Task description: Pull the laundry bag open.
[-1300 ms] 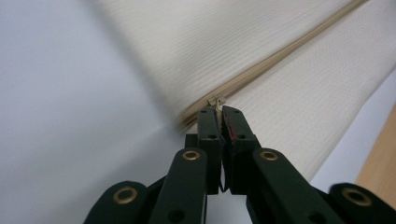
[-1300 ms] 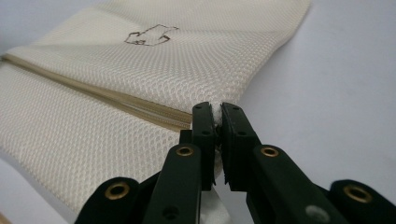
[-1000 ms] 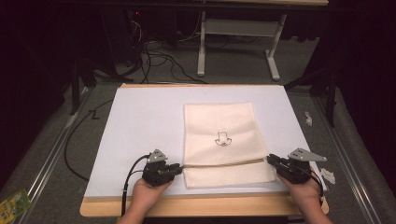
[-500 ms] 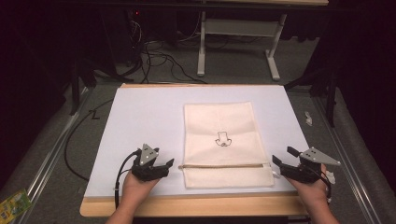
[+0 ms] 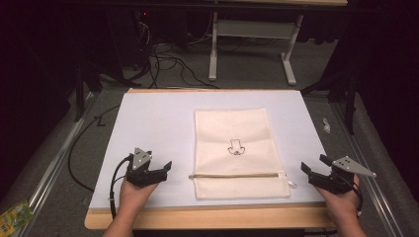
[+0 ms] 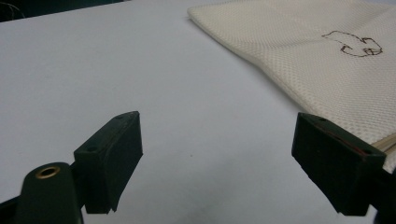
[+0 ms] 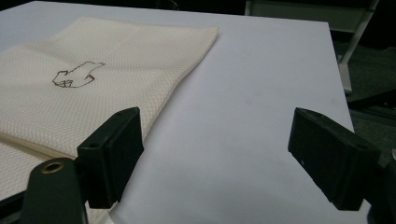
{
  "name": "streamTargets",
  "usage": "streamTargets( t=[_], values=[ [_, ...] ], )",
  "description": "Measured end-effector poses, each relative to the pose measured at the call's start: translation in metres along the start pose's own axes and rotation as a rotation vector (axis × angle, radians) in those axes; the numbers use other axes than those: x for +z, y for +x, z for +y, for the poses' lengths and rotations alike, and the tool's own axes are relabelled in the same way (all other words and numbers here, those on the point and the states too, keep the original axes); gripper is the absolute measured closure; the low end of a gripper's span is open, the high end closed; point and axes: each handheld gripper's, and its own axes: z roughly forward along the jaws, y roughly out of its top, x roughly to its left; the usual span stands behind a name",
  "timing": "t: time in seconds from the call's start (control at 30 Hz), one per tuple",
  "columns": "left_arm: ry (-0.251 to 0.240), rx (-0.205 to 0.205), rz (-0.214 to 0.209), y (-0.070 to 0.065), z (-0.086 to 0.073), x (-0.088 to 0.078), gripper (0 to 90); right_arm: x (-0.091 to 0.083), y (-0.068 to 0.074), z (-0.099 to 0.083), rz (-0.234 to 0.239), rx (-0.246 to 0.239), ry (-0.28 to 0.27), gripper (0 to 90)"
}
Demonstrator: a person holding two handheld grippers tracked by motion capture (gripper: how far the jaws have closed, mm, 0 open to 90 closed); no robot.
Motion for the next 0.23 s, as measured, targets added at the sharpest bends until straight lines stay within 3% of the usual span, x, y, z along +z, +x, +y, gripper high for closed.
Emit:
streamTargets(
  t=[0.23],
  values=[
    [-0.007,-0.001,-0.001,-0.0002,0.0006,-0.0017,16.9,0.0019,0.0035,0.0005,0.0,-0.014,0.008,18.2]
  ],
)
